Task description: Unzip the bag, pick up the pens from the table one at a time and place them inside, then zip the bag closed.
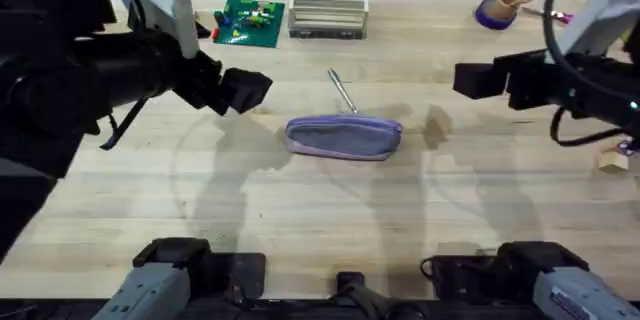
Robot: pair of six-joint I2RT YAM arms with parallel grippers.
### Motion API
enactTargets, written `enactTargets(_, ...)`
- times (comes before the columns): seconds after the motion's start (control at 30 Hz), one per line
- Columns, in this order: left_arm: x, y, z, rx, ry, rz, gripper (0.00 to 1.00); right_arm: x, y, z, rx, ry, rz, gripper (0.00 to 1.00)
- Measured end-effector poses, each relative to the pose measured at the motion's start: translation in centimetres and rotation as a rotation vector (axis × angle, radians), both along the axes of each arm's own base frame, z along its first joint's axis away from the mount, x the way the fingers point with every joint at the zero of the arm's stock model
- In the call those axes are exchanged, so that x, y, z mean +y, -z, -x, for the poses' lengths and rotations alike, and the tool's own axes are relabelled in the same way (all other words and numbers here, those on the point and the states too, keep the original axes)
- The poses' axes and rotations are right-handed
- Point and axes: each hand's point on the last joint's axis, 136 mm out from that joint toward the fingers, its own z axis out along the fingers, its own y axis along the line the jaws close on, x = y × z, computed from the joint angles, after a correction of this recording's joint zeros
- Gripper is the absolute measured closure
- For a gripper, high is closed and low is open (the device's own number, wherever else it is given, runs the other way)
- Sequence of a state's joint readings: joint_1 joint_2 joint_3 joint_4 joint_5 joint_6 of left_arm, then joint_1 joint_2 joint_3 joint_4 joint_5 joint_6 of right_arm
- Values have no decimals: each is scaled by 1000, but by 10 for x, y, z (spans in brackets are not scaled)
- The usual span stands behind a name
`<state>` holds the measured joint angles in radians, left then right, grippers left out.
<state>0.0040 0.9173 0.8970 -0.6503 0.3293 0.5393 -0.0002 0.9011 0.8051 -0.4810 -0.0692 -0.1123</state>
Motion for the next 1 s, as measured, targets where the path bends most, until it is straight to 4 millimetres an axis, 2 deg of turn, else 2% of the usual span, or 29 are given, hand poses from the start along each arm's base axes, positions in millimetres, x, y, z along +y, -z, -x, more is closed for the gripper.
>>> enactTargets(0.2,2,0,-1,-32,45,-77,7,0,18,-9,59,0,0,4)
enactTargets(0.3,1,1,-1,-41,73,-106,7,0,21,-10,71,13,-16,4)
enactTargets(0.43,-2,16,-1,2,135,-135,7,0,19,-9,69,39,-51,4)
enactTargets(0.67,-20,55,9,138,319,-129,7,2,-2,-3,3,78,-116,4)
enactTargets(0.87,-42,74,30,198,533,-83,8,8,-21,8,-53,54,-158,4)
enactTargets(1.0,-54,81,35,197,646,-48,8,15,-31,16,-82,21,-185,4)
